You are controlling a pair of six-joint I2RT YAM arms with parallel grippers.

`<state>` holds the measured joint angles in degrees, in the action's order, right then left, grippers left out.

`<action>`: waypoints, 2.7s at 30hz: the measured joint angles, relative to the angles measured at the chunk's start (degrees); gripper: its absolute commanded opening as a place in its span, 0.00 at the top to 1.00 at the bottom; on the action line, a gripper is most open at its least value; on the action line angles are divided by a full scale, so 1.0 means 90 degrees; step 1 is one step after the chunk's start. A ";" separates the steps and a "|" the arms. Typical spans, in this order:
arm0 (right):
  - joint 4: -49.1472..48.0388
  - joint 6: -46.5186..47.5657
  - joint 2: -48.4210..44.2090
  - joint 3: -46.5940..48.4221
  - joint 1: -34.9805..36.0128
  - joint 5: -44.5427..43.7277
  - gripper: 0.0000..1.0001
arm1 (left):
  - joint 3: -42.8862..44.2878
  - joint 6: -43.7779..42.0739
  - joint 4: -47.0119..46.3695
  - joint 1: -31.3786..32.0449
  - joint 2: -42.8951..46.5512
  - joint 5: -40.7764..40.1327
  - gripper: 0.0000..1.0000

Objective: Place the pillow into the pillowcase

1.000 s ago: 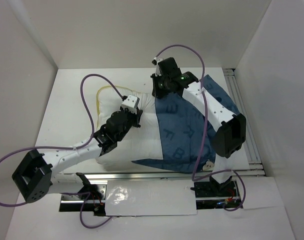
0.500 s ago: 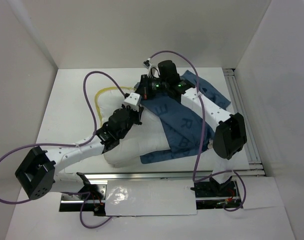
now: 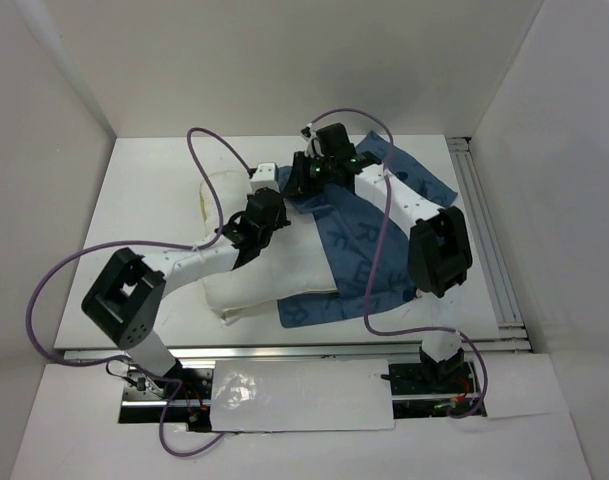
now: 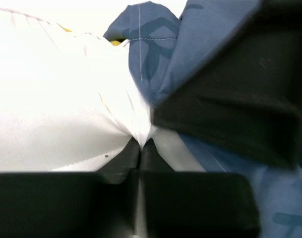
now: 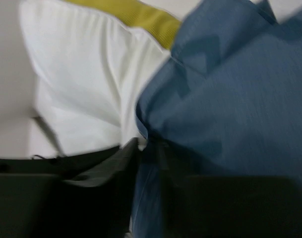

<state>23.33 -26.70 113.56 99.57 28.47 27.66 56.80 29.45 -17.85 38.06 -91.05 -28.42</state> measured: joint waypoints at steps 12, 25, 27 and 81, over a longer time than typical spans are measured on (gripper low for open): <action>0.1273 0.0976 0.0027 0.0488 -0.0126 -0.1316 0.00 | 0.0163 0.0585 0.1360 -0.0182 0.0211 -0.0121 0.03; 0.1501 0.0563 -0.4277 -0.3084 -0.0170 -0.2919 0.00 | -0.1656 -0.1260 0.2378 0.1311 0.2470 0.0056 0.01; 0.1659 0.0464 -0.4452 -0.3626 -0.0182 -0.2980 0.00 | -0.1955 -0.1258 0.2579 0.1372 0.2810 0.0100 0.01; 0.0066 0.1115 -0.3776 -0.5486 0.0352 -0.4017 0.15 | 0.0500 -0.0872 0.3898 0.1756 0.0265 -0.0811 1.00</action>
<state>23.92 -16.67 79.57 50.19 31.64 -8.49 61.30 21.61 17.23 53.87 -88.66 -35.73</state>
